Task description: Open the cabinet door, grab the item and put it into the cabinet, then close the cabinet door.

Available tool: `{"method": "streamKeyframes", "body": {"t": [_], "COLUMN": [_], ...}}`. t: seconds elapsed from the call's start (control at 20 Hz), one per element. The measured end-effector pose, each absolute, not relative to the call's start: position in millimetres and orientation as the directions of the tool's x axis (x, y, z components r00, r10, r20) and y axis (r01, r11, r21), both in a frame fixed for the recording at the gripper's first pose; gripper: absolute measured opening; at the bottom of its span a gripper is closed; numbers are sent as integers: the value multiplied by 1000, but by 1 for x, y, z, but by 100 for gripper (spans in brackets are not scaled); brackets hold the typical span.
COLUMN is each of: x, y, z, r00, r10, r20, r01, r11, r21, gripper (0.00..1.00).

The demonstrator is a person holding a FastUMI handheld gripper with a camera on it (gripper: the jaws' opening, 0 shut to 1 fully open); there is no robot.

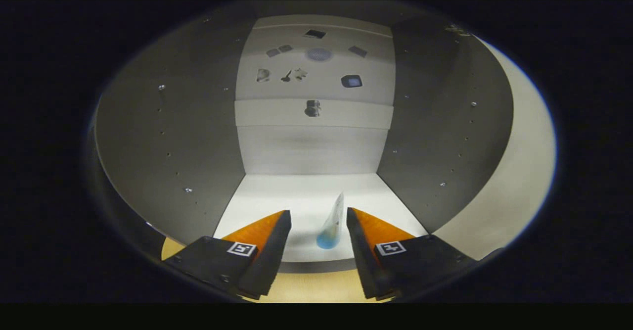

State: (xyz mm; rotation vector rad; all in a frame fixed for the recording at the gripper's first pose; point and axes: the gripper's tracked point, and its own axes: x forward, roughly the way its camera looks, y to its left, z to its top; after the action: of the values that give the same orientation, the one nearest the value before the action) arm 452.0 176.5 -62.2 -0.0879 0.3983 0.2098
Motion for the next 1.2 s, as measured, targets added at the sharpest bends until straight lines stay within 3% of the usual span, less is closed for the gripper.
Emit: {"method": "streamKeyframes", "body": {"t": [0.05,0.2,0.6,0.85,1.2], "x": [444,408,249,151,73], "y": [175,163,96,27,-95], "z": [-58,-39,-25,-38,-31], "r00": [907,931,967,977,989], "r10": [188,198,190,154,61], "r20": [-378,-307,-172,-149,-138], "r01": [-220,-222,-198,-160,-66], "r11": [974,974,980,987,997], "r21": [-44,-43,-31,-28,-31], "gripper": [75,99,98,98,98]}}
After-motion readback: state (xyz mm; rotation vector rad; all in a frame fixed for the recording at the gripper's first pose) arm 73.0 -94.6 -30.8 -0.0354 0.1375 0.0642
